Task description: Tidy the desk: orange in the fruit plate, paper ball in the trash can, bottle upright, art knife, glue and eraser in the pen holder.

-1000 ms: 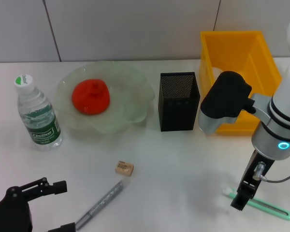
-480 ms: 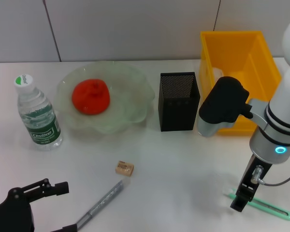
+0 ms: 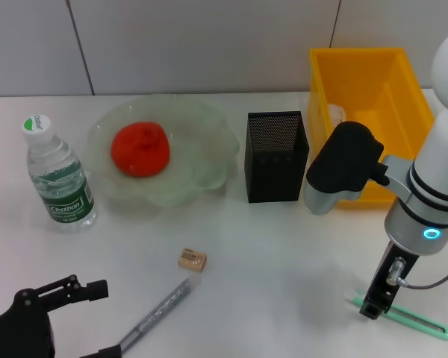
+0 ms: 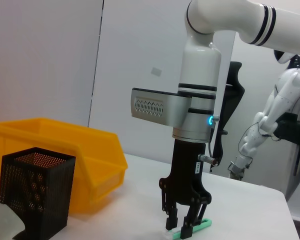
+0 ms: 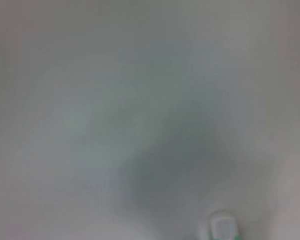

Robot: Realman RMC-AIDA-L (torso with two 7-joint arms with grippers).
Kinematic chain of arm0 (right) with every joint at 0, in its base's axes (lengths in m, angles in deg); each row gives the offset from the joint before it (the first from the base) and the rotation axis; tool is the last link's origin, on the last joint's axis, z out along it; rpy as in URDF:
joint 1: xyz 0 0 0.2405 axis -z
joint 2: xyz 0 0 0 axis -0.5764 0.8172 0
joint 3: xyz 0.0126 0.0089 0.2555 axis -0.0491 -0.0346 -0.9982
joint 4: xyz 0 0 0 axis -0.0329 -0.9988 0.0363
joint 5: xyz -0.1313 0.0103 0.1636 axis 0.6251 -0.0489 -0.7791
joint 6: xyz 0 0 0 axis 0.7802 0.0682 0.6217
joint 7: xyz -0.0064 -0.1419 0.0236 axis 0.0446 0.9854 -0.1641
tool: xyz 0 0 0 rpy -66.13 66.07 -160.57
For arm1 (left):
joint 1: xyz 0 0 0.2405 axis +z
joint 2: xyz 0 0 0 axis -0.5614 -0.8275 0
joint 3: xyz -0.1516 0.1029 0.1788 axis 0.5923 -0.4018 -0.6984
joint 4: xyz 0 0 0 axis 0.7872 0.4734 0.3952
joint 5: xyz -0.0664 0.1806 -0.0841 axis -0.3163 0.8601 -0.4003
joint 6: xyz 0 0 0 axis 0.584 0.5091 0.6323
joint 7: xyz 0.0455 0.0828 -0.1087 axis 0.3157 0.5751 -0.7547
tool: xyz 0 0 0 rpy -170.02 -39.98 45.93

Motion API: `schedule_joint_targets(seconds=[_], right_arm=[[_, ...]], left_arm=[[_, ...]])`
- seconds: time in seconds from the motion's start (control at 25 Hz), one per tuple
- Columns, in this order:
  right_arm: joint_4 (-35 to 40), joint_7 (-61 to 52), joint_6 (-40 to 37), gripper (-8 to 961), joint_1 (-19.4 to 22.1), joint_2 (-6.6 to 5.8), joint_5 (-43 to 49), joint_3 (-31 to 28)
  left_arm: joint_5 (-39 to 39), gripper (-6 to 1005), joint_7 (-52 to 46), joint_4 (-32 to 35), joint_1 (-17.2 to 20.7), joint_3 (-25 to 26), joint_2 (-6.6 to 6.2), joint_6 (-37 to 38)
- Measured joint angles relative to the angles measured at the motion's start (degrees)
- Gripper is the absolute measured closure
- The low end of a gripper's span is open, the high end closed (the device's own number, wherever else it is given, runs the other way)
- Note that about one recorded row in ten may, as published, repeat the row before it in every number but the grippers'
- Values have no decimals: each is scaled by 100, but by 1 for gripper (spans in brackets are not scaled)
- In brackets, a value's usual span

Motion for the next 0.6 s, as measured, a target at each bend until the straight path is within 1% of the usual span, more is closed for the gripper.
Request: schedule_joint_targets(seconds=[0.24,0.6], right_arm=[[-3,-3,63,610,-4,0,-1,-6],[-29,-3,86,632,-10,0,19,-6]], left_arm=[[0,135,0,0,3,5,10,1],[0,135,0,0,-5,0,9,2]])
